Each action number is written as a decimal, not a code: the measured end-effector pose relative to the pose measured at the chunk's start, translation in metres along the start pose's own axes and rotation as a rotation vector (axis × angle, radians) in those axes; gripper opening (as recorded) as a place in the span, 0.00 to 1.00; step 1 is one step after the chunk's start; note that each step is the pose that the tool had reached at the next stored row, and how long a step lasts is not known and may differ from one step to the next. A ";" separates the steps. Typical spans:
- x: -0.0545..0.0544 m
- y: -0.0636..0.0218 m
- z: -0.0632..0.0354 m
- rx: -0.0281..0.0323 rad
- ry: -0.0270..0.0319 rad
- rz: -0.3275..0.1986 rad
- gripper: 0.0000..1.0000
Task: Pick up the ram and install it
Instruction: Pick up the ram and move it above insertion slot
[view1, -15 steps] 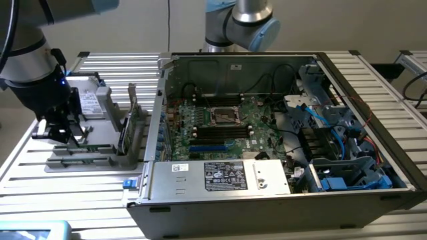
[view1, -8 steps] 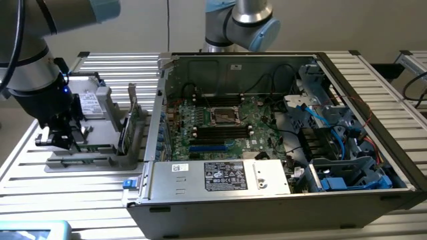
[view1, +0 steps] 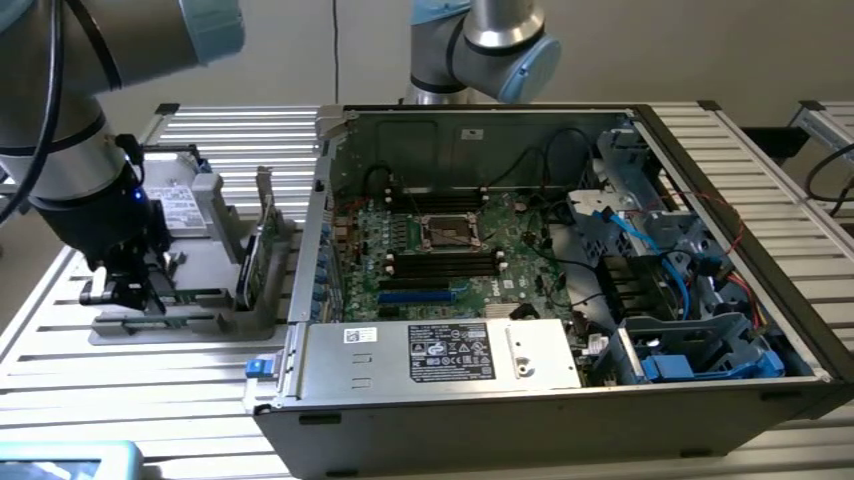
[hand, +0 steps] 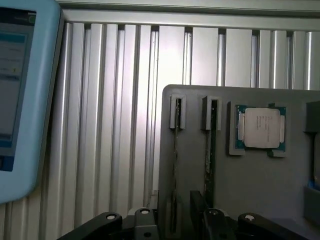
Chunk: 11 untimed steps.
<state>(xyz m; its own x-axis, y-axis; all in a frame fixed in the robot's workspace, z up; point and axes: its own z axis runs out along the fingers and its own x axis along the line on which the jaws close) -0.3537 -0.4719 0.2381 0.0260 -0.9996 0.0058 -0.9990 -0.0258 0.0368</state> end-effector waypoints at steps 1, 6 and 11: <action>0.000 0.0000 0.0018 0.0000 0.0001 -0.001 0.38; 0.000 0.0011 0.0111 0.0001 0.0001 -0.004 0.38; 0.000 0.0009 0.0201 0.0000 0.0002 -0.005 0.38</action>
<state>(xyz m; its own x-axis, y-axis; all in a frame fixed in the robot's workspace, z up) -0.3554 -0.4719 0.2180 0.0308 -0.9995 0.0058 -0.9989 -0.0306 0.0368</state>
